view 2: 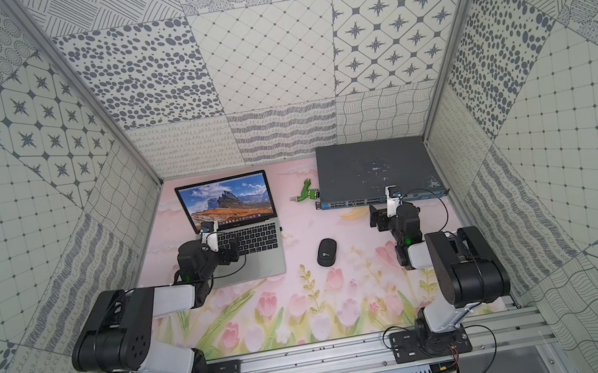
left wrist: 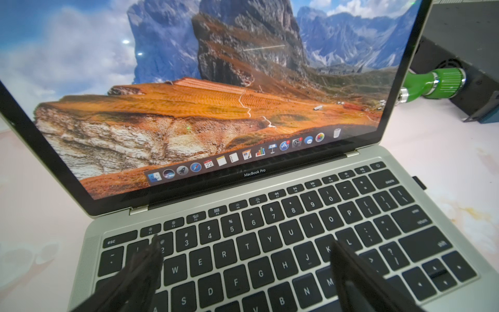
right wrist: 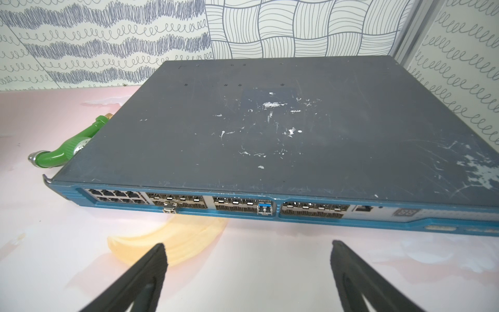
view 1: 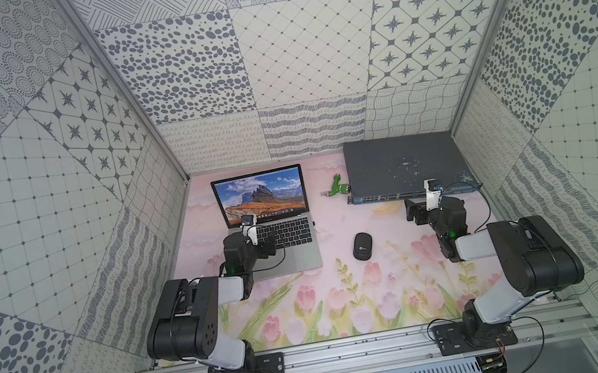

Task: Remove the wireless mouse receiver from the laptop
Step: Pick up the mouse from the center of the board.

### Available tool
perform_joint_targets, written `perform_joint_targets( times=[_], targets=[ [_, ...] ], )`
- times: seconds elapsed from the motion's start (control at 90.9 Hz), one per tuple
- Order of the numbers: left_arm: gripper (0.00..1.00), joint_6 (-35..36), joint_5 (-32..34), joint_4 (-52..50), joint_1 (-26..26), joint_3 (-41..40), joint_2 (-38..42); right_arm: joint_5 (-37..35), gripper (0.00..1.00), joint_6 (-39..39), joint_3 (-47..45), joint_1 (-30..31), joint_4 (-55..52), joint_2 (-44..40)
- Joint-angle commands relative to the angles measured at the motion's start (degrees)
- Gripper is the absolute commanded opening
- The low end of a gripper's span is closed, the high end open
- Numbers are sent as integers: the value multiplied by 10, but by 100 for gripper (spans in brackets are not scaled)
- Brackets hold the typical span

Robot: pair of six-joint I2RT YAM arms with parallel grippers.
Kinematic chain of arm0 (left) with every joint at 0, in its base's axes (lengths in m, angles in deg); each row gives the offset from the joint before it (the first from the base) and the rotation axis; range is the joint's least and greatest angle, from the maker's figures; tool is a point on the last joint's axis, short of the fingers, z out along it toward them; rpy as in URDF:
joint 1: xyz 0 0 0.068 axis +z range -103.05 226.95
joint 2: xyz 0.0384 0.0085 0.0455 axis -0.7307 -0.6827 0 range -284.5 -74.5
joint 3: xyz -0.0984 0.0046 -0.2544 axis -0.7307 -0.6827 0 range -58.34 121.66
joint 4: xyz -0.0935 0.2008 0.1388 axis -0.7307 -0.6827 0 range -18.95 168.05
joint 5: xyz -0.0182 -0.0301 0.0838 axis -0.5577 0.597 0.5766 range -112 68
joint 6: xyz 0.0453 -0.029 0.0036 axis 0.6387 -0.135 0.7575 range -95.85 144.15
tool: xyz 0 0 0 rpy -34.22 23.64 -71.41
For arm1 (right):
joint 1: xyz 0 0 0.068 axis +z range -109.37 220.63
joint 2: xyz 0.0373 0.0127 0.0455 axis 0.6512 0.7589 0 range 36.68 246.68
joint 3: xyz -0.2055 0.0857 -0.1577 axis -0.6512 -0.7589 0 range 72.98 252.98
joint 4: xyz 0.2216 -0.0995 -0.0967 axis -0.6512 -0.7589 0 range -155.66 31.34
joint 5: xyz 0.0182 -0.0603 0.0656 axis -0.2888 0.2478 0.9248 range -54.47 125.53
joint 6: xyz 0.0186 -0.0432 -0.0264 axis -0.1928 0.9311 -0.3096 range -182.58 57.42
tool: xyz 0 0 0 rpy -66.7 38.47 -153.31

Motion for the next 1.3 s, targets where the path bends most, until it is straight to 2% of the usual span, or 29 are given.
perform_joint_targets(
  times=[0.0,0.044,0.154,0.22,0.33,0.396,0.484,0.594,0.649,0.671,0.737,0.803,0.858,0.946,1.078,1.199,1.287],
  targets=[
    [98,8,-2,28,-4,5,-2,-26,97,4,8,7,12,-23],
    [98,9,-2,28,-3,5,-2,-47,97,13,8,19,-14,-60],
    [98,9,-3,28,-3,5,-3,-109,97,21,61,58,-180,-141],
    [98,9,-2,28,-3,5,-2,-100,97,-8,87,69,-254,-163],
    [98,10,4,60,-7,-14,7,-105,97,-25,106,76,-312,-184],
    [99,10,45,80,-17,-50,74,-89,97,-59,120,79,-363,-209],
    [99,-7,78,-4,-31,-64,223,-61,97,-110,140,94,-428,-242],
    [99,-172,79,-185,-35,-46,397,-42,97,-167,180,123,-539,-258],
    [99,-242,102,-174,-37,-72,427,-31,97,-199,193,143,-589,-259],
    [99,-264,95,-140,-36,-91,428,-16,97,-204,195,150,-601,-259],
    [99,-283,-29,-51,-33,-122,415,11,97,-226,195,170,-620,-264],
    [95,-293,-130,-116,-38,-74,391,50,97,-251,189,189,-620,-265],
    [88,-285,-173,-197,-52,-20,362,33,97,-270,187,223,-620,-259],
    [86,-267,-171,-288,-81,32,338,-32,97,-299,192,290,-622,-223],
    [87,-278,-163,-293,-99,32,327,-127,97,-387,218,383,-632,-148],
    [87,-283,-163,-327,-102,43,319,-193,97,-490,267,427,-695,-69],
    [88,-284,-157,-338,-103,42,323,-215,97,-506,297,454,-717,-21]
  ],
)
